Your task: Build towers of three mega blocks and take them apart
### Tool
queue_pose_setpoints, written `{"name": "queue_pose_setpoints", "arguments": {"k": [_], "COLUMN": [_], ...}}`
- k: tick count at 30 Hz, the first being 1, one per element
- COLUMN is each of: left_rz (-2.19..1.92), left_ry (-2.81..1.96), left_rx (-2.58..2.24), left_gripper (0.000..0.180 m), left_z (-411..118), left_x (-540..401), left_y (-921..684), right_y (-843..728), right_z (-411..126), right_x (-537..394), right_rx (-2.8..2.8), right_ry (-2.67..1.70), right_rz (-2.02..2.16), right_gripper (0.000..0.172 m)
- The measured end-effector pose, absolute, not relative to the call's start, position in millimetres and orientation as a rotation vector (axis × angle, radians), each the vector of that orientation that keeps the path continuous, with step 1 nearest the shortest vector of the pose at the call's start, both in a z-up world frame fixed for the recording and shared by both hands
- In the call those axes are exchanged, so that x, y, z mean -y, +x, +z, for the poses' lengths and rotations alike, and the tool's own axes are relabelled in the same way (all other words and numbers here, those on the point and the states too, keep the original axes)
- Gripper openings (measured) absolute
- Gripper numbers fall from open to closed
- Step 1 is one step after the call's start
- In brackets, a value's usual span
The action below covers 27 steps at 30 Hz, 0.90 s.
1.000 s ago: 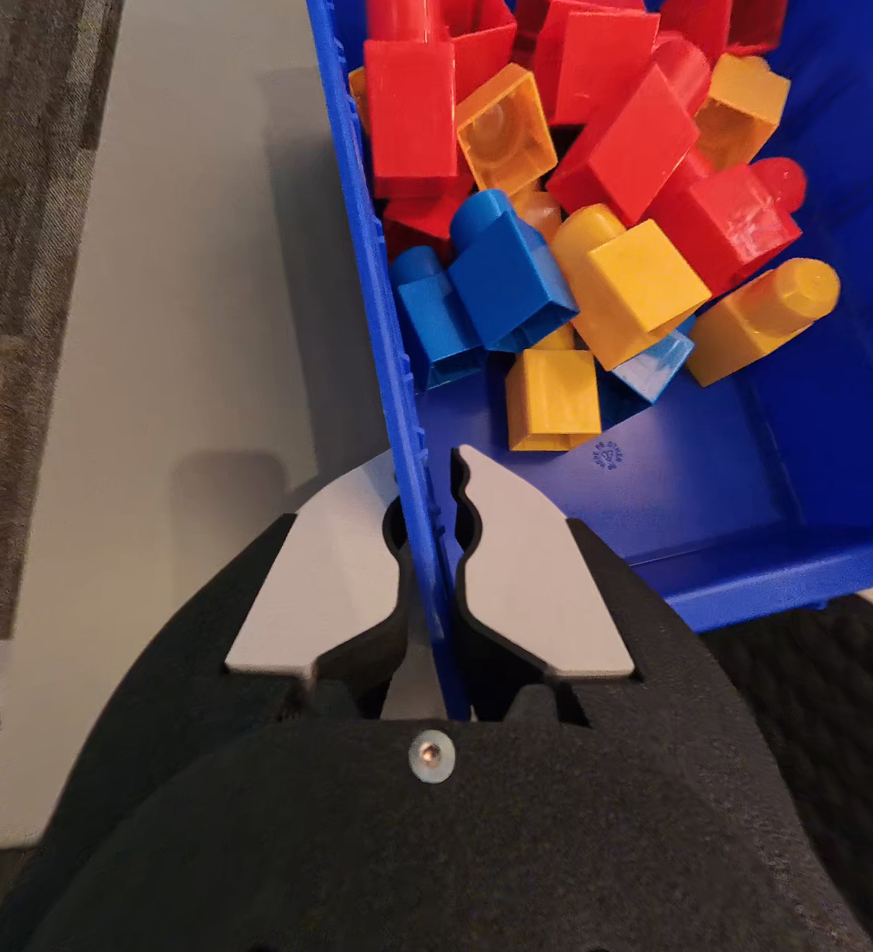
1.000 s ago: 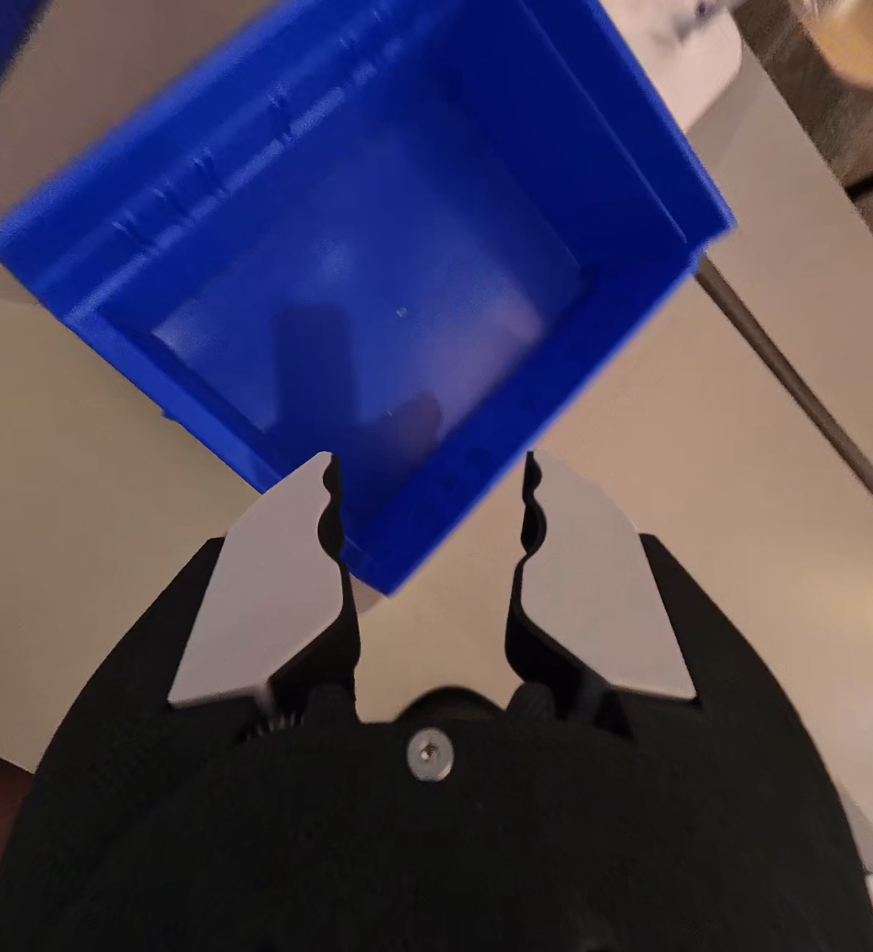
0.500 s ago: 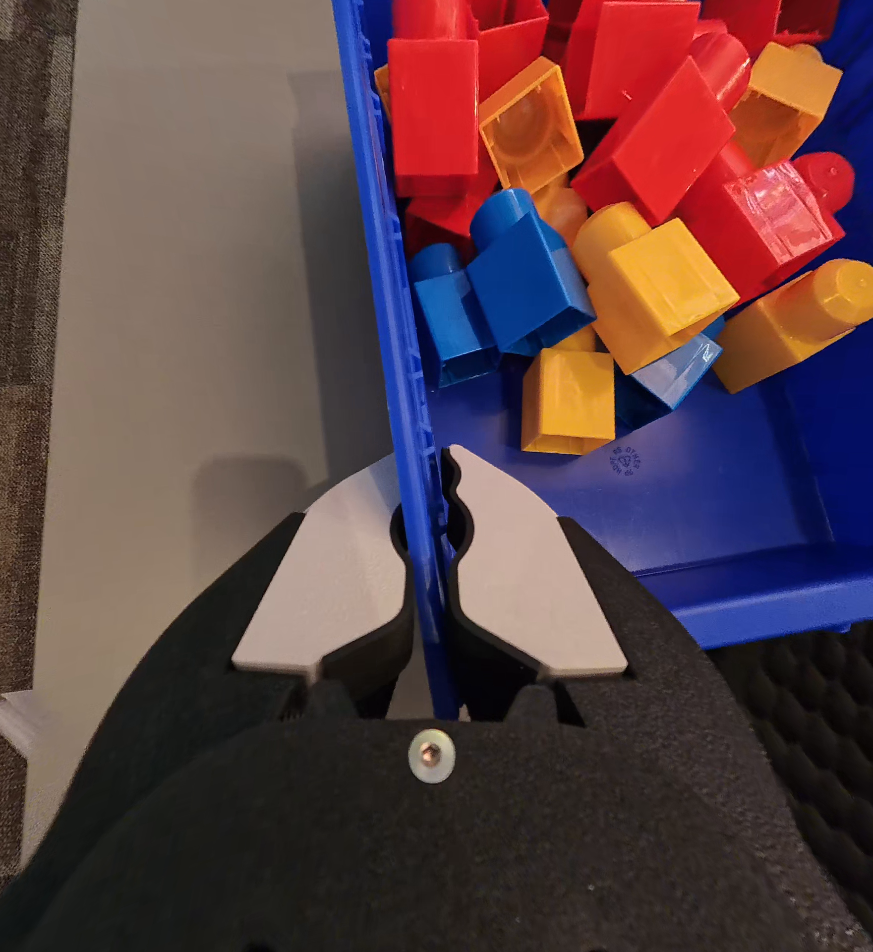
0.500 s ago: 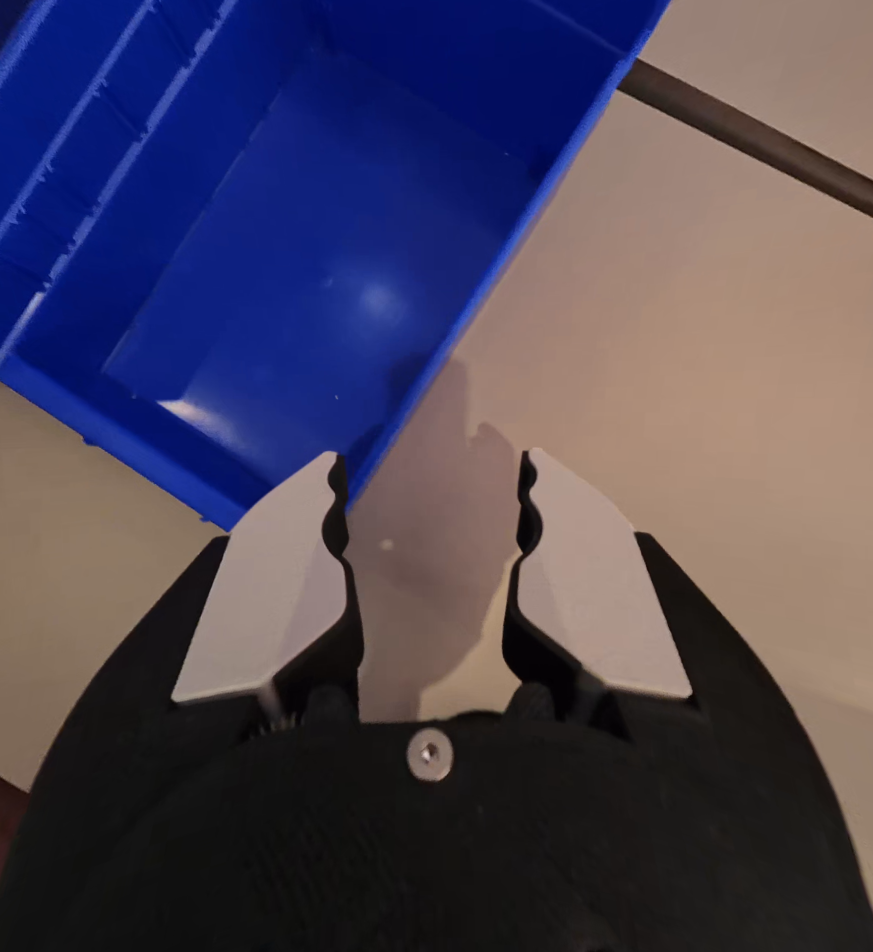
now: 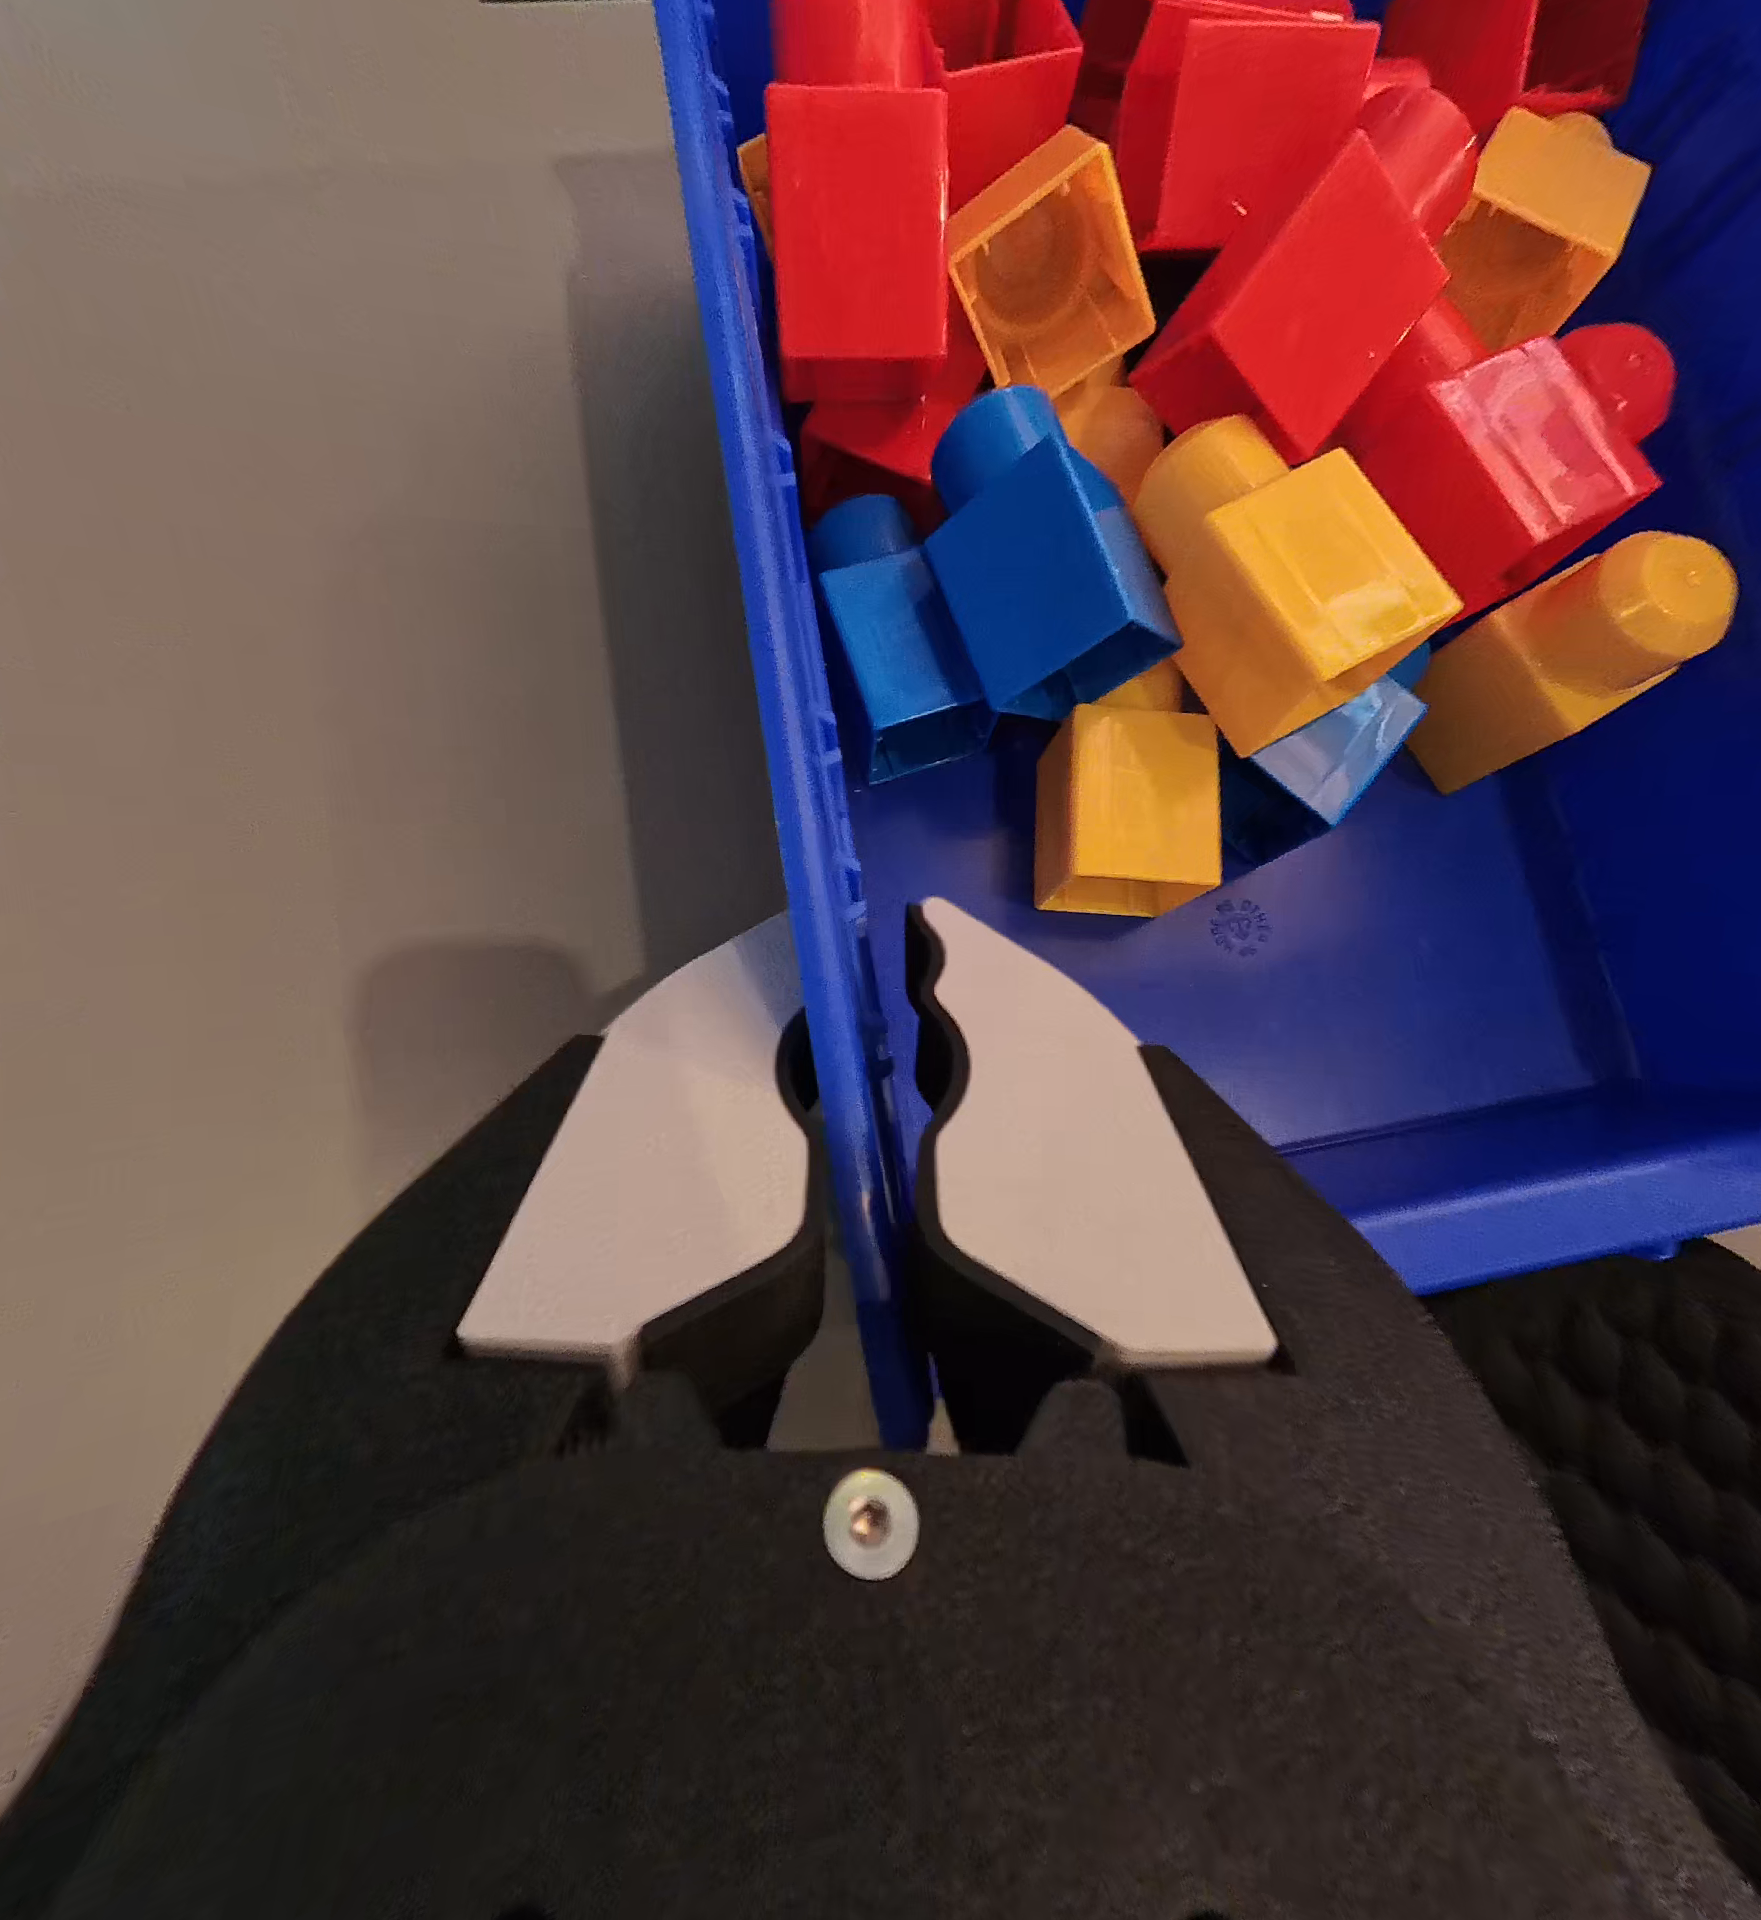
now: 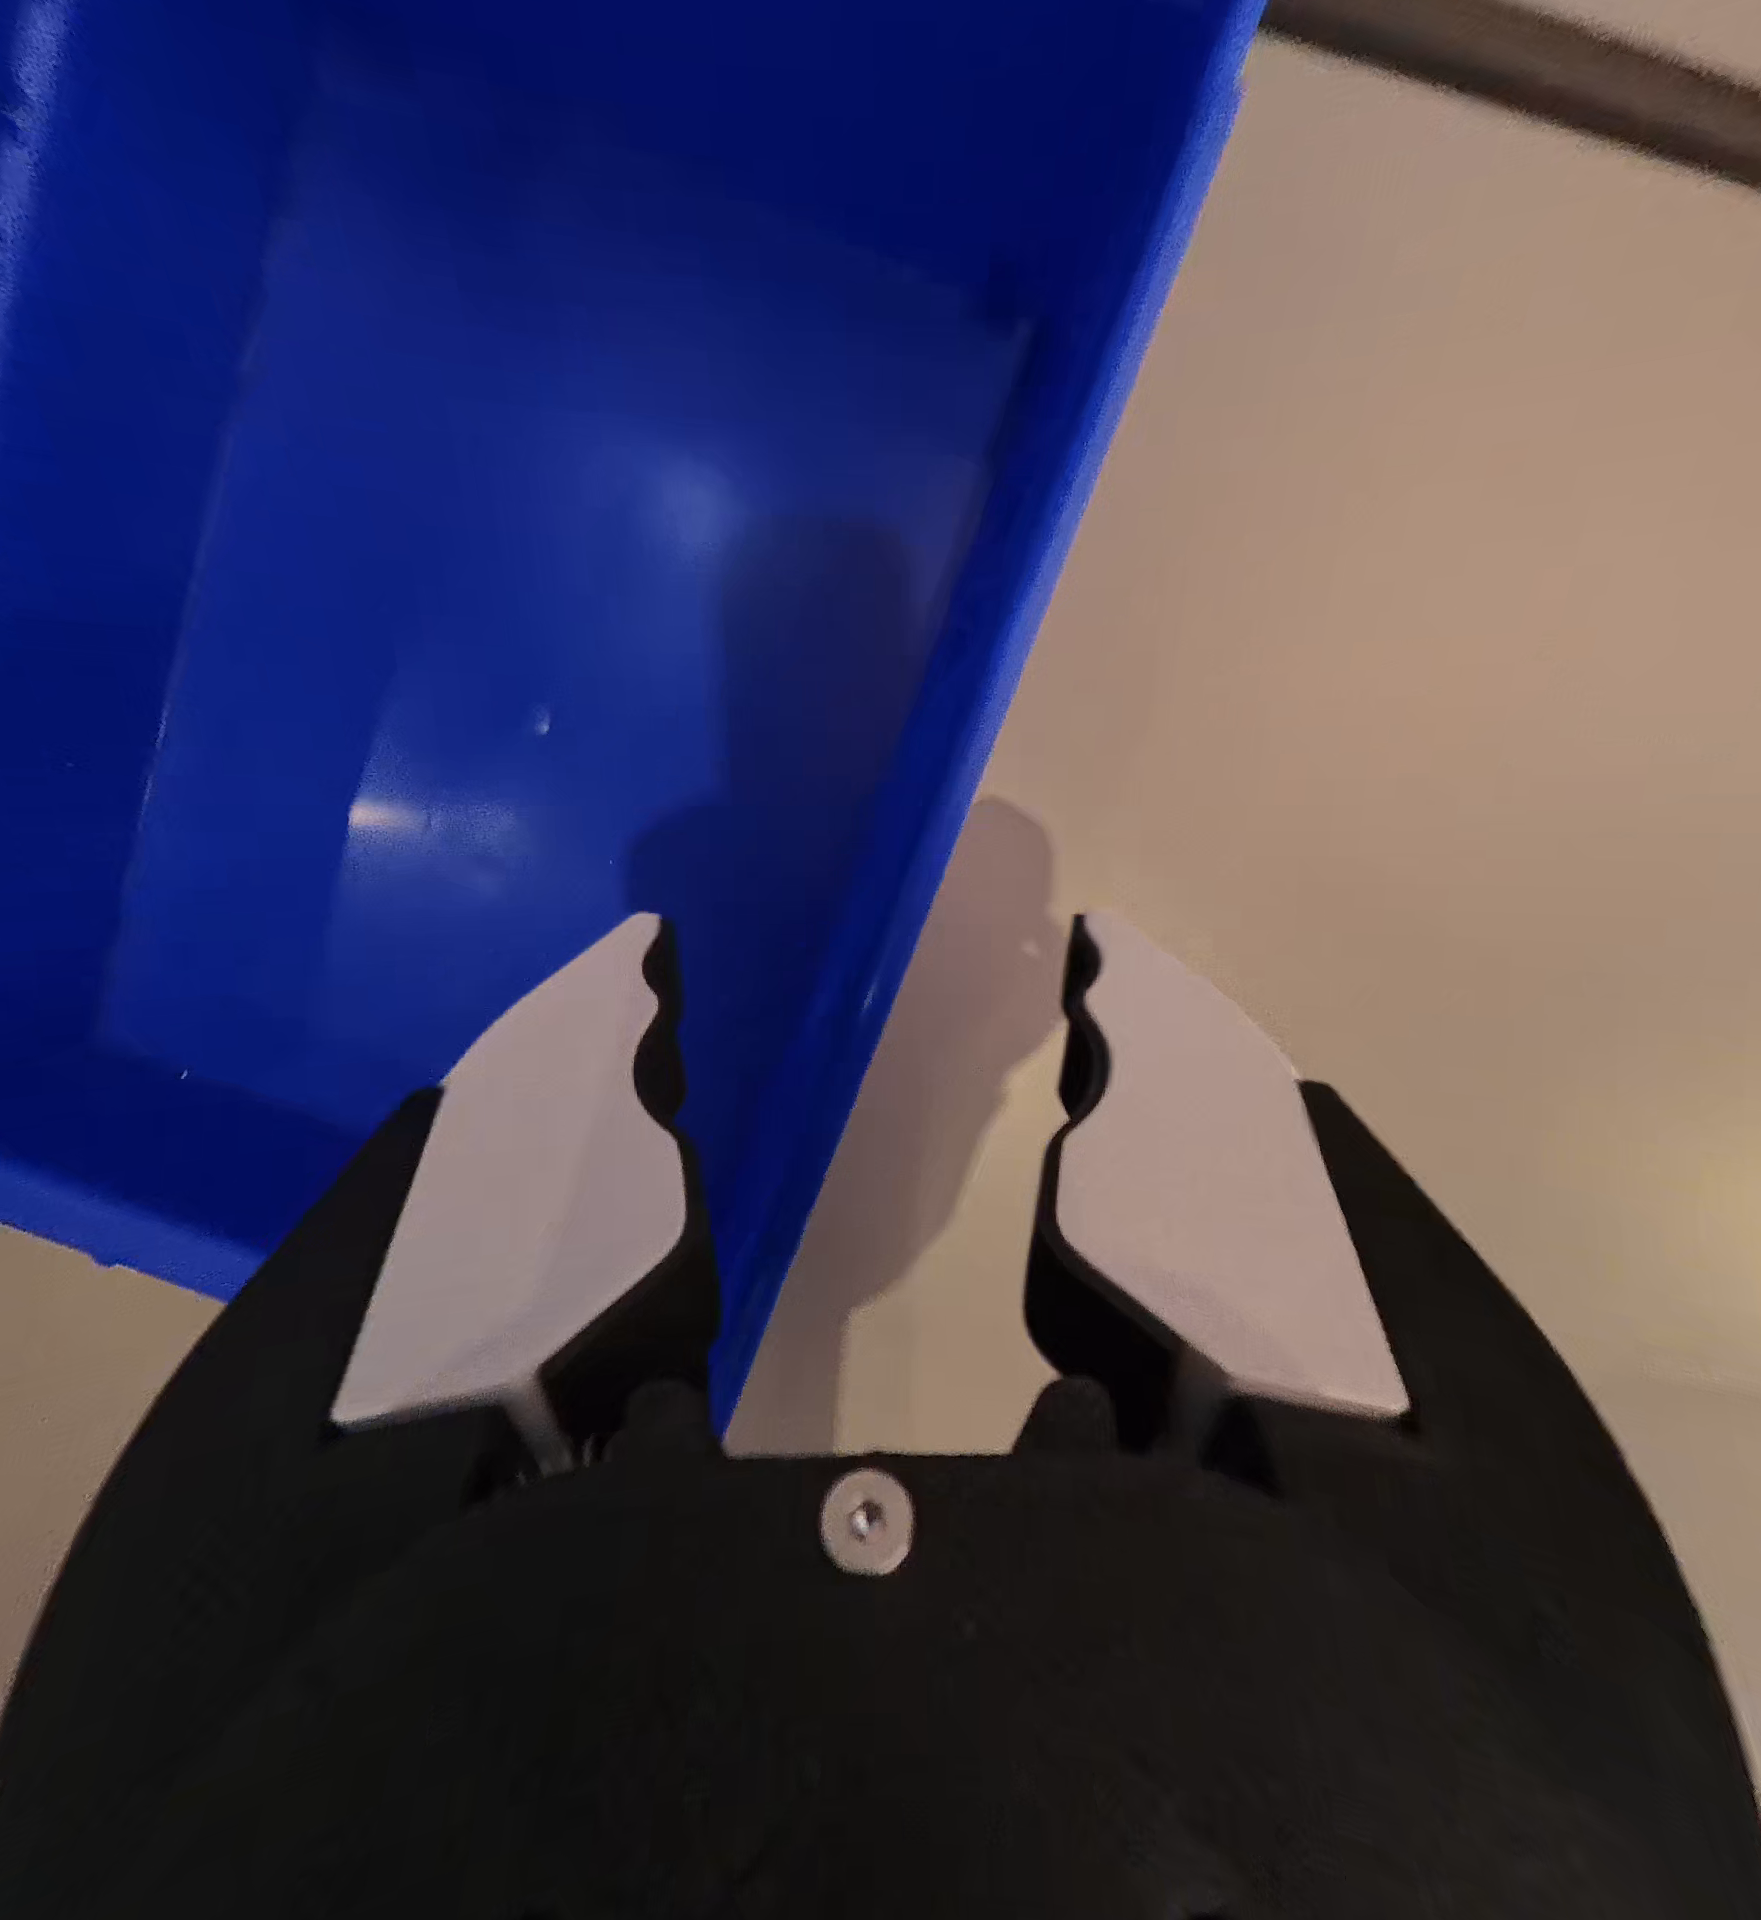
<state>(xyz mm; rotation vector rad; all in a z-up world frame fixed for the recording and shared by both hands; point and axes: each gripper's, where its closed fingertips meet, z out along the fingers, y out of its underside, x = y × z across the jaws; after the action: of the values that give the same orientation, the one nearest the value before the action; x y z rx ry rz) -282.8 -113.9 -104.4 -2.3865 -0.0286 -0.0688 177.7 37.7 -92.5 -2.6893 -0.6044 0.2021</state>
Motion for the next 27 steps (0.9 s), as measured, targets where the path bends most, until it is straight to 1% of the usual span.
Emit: {"name": "queue_pose_setpoints", "arguments": {"k": [1, 2, 4, 6, 8, 16, 22, 27], "left_rz": [-0.101, -0.138, -0.228, -0.28, -0.256, -0.181, -0.222, -0.23], "left_ry": [-2.376, -2.348, -2.268, -2.194, -2.156, -2.067, -2.027, -2.012], "left_rx": [0.051, 0.075, 0.12, 0.16, 0.168, 0.171, 0.219, 0.232], "left_gripper": [0.015, 0.019, 0.035, 0.051, 0.058, 0.053, 0.05, 0.049], "left_z": [-103, -99, -85, -66, -52, -17, -9, -5], "left_x": [114, 113, 114, 120, 130, 156, 160, 153], "left_y": [-281, -279, -272, -265, -264, -270, -272, -273], "right_y": [172, 170, 177, 192, 212, 339, 429, 469], "right_z": [-103, -111, -116, -116, -115, -118, -119, -120], "right_x": [-34, -32, -38, -48, -55, -74, -76, -76], "right_rx": [0.632, 0.65, 0.602, 0.616, 0.578, 0.344, 0.242, 0.185], "right_ry": [-2.75, -2.808, -2.881, -2.908, -2.933, -2.965, -3.011, -3.007], "right_rz": [0.267, 0.311, 0.341, 0.323, 0.333, 0.305, 0.218, 0.238], "right_gripper": [0.058, 0.022, 0.01, 0.008, 0.007, 0.005, 0.007, 0.007]}}
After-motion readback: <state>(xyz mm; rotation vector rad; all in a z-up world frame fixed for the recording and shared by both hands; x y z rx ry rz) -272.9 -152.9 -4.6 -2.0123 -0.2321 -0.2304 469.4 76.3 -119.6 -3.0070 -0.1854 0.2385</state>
